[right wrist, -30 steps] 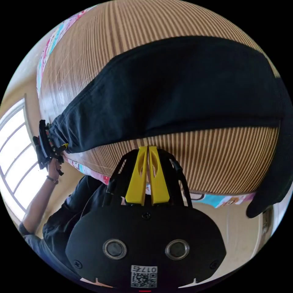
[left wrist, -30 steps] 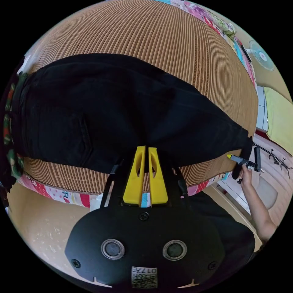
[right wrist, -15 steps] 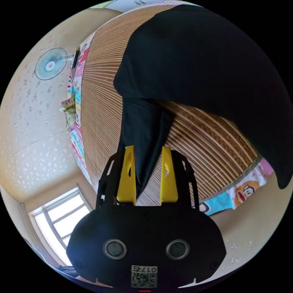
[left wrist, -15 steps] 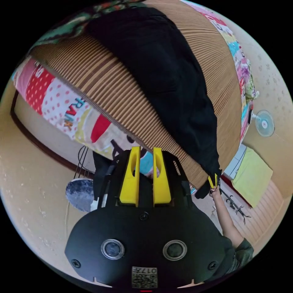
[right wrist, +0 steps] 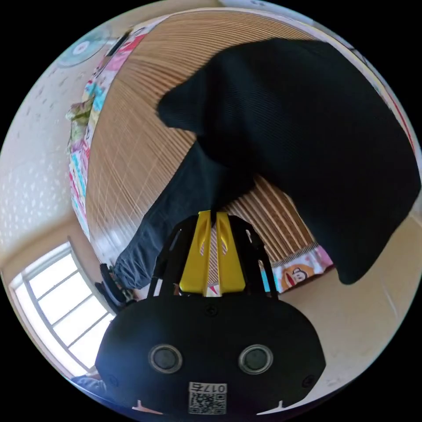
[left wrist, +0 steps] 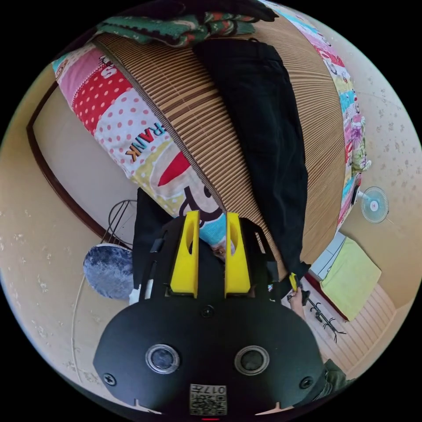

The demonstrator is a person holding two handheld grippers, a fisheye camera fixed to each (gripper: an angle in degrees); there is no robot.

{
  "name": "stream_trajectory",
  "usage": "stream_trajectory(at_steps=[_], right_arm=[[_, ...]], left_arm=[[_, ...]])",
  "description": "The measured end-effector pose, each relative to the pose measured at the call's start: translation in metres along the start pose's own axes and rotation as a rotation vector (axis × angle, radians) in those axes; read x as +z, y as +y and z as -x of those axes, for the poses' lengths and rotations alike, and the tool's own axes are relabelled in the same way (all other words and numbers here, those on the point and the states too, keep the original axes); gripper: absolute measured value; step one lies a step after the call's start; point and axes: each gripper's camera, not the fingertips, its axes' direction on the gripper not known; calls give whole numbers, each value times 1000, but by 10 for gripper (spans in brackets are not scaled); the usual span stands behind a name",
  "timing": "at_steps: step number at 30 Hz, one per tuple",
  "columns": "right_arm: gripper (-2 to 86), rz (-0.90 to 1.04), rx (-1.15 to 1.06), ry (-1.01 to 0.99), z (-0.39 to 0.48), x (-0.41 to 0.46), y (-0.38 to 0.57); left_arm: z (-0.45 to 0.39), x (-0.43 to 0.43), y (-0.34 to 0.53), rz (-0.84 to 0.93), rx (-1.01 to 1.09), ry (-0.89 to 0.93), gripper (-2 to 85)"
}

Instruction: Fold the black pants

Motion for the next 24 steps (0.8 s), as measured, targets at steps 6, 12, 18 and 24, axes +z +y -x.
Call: stream_trajectory(at_steps=[6, 12, 18, 24], right_arm=[[9, -142, 157, -306, -92, -16, 37], [2, -237, 303, -590, -163, -13, 97], [2, -149, 441, -762, -196, 29, 150], [2, 121, 325, -776, -137, 90, 145]], left_arm=[[19, -6, -32, -85, -35, 192, 131], [48, -18, -81, -205, -47, 298, 165], [70, -7, -125, -217, 47, 333, 124], [102, 26, -129, -179, -50, 713, 55]])
